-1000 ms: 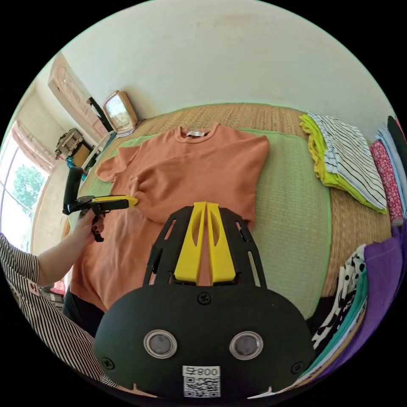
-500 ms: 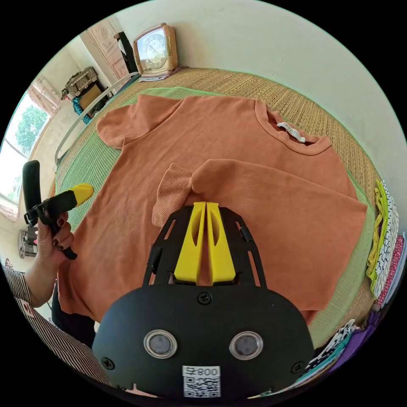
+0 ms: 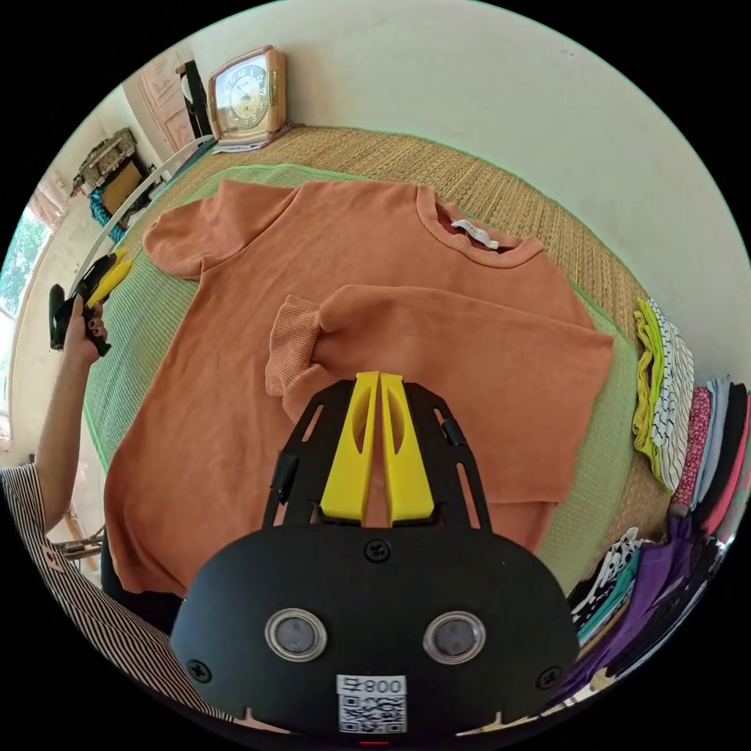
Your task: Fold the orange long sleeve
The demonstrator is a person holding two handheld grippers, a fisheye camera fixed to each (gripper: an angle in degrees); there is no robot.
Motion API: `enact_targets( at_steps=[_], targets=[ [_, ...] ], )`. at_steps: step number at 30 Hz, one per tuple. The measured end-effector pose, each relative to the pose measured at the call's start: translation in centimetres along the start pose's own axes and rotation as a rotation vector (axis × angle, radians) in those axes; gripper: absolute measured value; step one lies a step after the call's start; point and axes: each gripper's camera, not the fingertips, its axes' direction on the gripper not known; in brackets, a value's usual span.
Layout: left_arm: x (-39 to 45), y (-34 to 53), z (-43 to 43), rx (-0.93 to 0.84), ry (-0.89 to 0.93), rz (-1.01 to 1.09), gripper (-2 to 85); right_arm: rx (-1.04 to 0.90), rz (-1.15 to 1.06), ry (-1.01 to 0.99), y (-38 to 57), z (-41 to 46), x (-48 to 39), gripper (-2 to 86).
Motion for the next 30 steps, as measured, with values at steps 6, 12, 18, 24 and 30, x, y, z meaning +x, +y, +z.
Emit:
enact_targets(
  at_steps=[6, 12, 18, 24, 30],
  targets=[
    [-3.7, -4.7, 0.9, -0.034, 0.04, -0.105, 9.9, 0.061, 0.053, -0.153, 0.5, 0.1, 0.3, 0.2],
    [-4.0, -5.7, 2.2, -0.072, 0.116, -0.143, 4.1, 0.074, 0.042, -0.227, -0.5, 1.8, 0.0, 0.3],
    [4.3, -4.3, 1.6, -0.051, 0.211, 0.199, 3.0, 0.148, 0.023, -0.328, -1.3, 1.6, 1.1, 1.5],
    [15.7, 4.6, 5.1, -0.29, 0.115, 0.733, 2.7, 0.182, -0.019, -0.557, -5.3, 2.8, 2.0, 6.7],
    [18.7, 11.2, 7.1, -0.383, 0.024, 0.847, 2.6, 0.146, 0.011, -0.809, -10.3, 7.1, 3.3, 9.2]
  ],
)
